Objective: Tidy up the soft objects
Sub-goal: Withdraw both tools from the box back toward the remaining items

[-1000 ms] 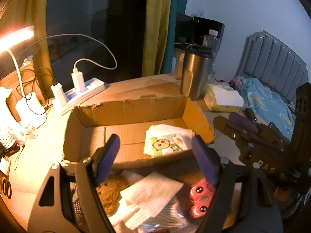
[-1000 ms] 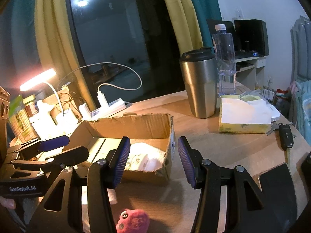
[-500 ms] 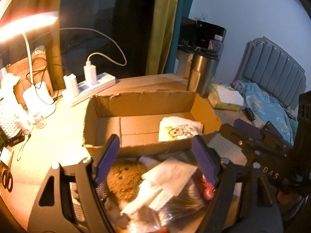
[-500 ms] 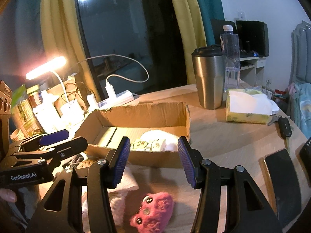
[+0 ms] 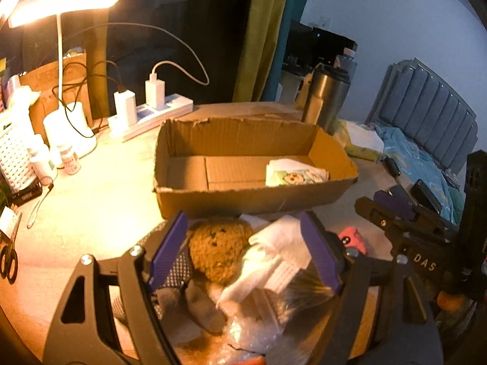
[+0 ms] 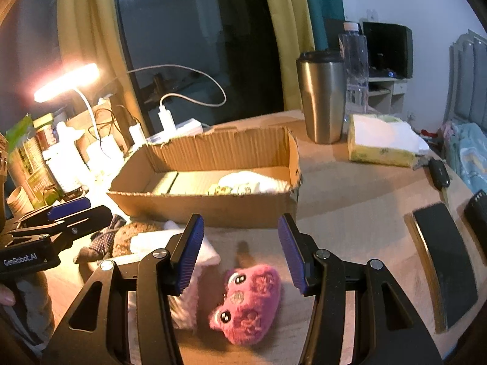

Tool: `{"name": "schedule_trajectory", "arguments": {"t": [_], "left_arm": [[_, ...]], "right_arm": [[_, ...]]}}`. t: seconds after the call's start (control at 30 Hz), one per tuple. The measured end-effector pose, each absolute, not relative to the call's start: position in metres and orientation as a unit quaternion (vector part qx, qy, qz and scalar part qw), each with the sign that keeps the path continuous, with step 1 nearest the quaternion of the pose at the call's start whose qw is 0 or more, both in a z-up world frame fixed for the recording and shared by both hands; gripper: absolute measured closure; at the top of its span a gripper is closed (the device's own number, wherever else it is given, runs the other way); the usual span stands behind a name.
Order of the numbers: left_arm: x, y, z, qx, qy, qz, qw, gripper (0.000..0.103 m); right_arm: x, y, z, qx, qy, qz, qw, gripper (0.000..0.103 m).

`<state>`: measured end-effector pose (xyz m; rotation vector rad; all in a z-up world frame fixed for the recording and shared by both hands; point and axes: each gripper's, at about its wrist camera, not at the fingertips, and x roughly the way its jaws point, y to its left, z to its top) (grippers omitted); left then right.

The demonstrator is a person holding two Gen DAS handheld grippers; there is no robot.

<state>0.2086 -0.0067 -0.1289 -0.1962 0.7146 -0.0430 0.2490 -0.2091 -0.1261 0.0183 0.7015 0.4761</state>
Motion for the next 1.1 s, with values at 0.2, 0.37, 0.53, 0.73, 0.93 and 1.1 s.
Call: {"name": "schedule_trajectory", "arguments": {"t": [0.2, 0.37, 0.53, 0.73, 0.93, 1.1], "left_arm": [[0.2, -0.005, -0.134, -0.1, 0.351, -0.024, 0.931, 0.025], [0.195, 0.0, -0.138, -0.106, 0.352, -0.016, 0.93, 0.025], [0.19, 0.009, -0.14, -0.109, 0.352, -0.005, 0.929, 0.025], [0.186, 0.025, -0.147, -0.12, 0.357, 0.007, 0.926, 0.025], [0.188, 0.04, -0.157, -0.132, 0.365, 0.015, 0.921, 0.025], [0.19, 0.05, -0.163, -0.138, 0.37, 0.018, 0.919, 0.025]], "right_arm": [[0.241, -0.201, -0.13, -0.002, 0.347, 0.24, 0.907, 0.049], [0.236, -0.19, -0.131, -0.013, 0.349, 0.253, 0.902, 0.049], [0.236, -0.176, -0.137, -0.018, 0.358, 0.269, 0.894, 0.049], [0.238, -0.154, -0.145, -0.032, 0.369, 0.288, 0.883, 0.049], [0.246, -0.14, -0.151, -0.042, 0.383, 0.292, 0.876, 0.049], [0.25, -0.131, -0.161, -0.048, 0.399, 0.291, 0.869, 0.049]]}}
